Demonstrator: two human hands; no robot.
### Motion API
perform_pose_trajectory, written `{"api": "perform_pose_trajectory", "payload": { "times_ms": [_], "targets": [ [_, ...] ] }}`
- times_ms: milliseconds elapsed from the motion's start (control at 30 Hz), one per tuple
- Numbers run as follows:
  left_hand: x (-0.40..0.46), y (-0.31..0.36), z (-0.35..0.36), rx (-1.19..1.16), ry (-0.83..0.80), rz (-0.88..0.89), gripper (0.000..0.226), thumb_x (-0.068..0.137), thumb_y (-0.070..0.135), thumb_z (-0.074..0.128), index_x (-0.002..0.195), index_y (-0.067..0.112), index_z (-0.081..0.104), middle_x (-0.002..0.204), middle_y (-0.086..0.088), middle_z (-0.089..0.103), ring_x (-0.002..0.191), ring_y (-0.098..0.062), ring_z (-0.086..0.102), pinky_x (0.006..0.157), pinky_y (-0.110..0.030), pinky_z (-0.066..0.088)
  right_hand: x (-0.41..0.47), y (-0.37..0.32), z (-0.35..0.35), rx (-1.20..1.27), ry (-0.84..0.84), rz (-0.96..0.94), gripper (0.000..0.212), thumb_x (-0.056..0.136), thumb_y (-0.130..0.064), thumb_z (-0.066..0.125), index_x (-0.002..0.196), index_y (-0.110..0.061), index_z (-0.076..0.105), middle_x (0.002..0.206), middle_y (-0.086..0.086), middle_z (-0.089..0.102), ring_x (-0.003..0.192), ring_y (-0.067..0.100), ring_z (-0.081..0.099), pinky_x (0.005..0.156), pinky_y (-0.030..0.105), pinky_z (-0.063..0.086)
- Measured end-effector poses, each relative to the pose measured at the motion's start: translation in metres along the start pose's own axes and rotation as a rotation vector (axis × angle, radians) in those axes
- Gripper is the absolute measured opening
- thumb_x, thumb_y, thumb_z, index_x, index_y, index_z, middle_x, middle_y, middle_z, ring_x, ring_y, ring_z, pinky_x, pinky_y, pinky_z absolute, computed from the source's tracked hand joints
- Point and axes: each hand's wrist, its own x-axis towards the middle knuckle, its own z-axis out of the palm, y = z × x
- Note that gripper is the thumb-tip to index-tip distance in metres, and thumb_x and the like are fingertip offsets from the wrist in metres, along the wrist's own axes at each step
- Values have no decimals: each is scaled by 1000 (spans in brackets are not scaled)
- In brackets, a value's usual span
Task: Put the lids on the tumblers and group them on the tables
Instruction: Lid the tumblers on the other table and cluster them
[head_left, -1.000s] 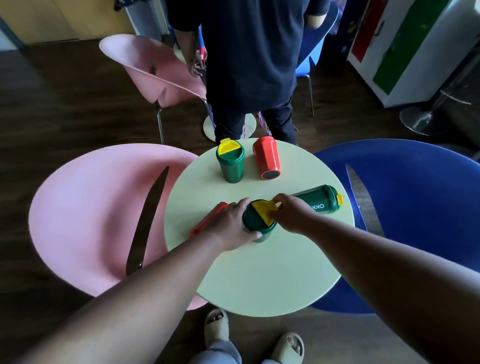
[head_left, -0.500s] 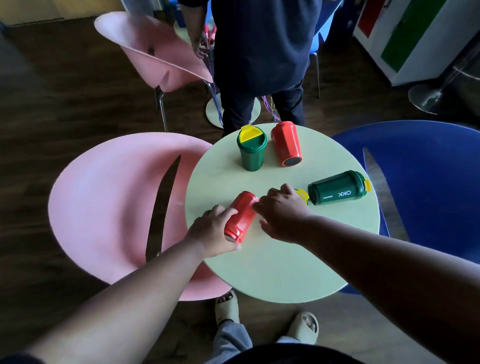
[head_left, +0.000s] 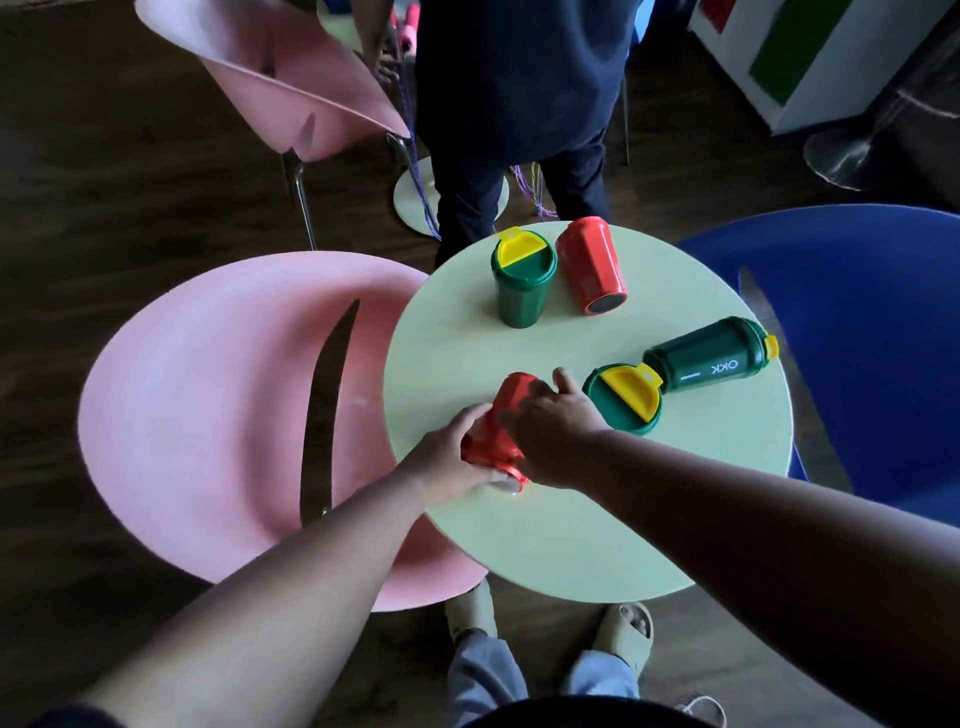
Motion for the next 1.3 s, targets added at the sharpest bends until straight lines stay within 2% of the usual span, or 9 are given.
{"api": "perform_pose_trajectory", "payload": {
  "times_ms": [100,233,367,567,700,867,1000,1133,1300],
  "targets": [
    [4,-2,-9,-18,6,30,92,69,49,84,147,49,34,130,8,59,110,-13,60,93,-25,47,0,6,-9,60,-11,-2,55,85,-55,54,126,-20,52,109,9,58,115,28,49,106,50,21],
    [11,6,-26,-27,-34,68,89,72,57,77,149,38,36,138,7,57,120,-14,57,102,-30,44,5,20,-21,136,-20,-22,55,83,-55,49,132,-29,49,103,0,62,119,25,49,106,52,20],
    [22,23,-37,-45,-19,56,80,69,68,65,140,35,49,130,7,63,120,-12,57,104,-30,43,10,39,-29,240,-23,23,46,88,-54,42,126,-30,52,79,-6,48,114,22,51,101,48,24],
    [38,53,-47,-61,-17,21,42,90,52,63,127,31,62,118,6,68,111,-14,60,83,-22,44,25,62,-25,374,-49,130,41,95,-53,31,120,-29,54,97,0,63,109,24,52,96,45,25],
    [45,64,-48,6,26,-20,52,84,66,53,119,29,62,113,3,68,104,-19,62,91,-35,48,32,69,-18,427,-7,193,39,98,-48,27,115,-26,54,94,3,67,95,26,57,90,41,28],
    [50,72,-46,111,137,-58,52,86,73,44,105,27,57,106,0,67,97,-23,63,89,-39,52,38,74,-17,526,-3,288,42,100,-49,23,107,-24,56,96,2,67,90,26,55,88,42,27],
    [50,78,-45,193,205,-80,55,87,73,44,104,24,59,105,-1,67,96,-25,63,86,-38,54,39,77,-15,597,-20,322,41,101,-46,24,108,-23,57,97,0,65,95,24,56,92,44,28],
    [50,86,-42,188,349,32,41,90,55,58,117,24,60,117,-4,62,104,-25,60,87,-36,51,36,83,-14,662,-55,370,39,102,-39,26,114,-20,57,97,1,60,94,24,52,93,45,29],
    [42,95,-38,286,328,170,47,89,41,61,134,30,52,131,-1,53,118,-23,55,93,-36,49,29,88,-16,654,-71,375,40,102,-40,29,120,-20,58,107,4,63,97,25,52,89,41,29]
  ]
}}
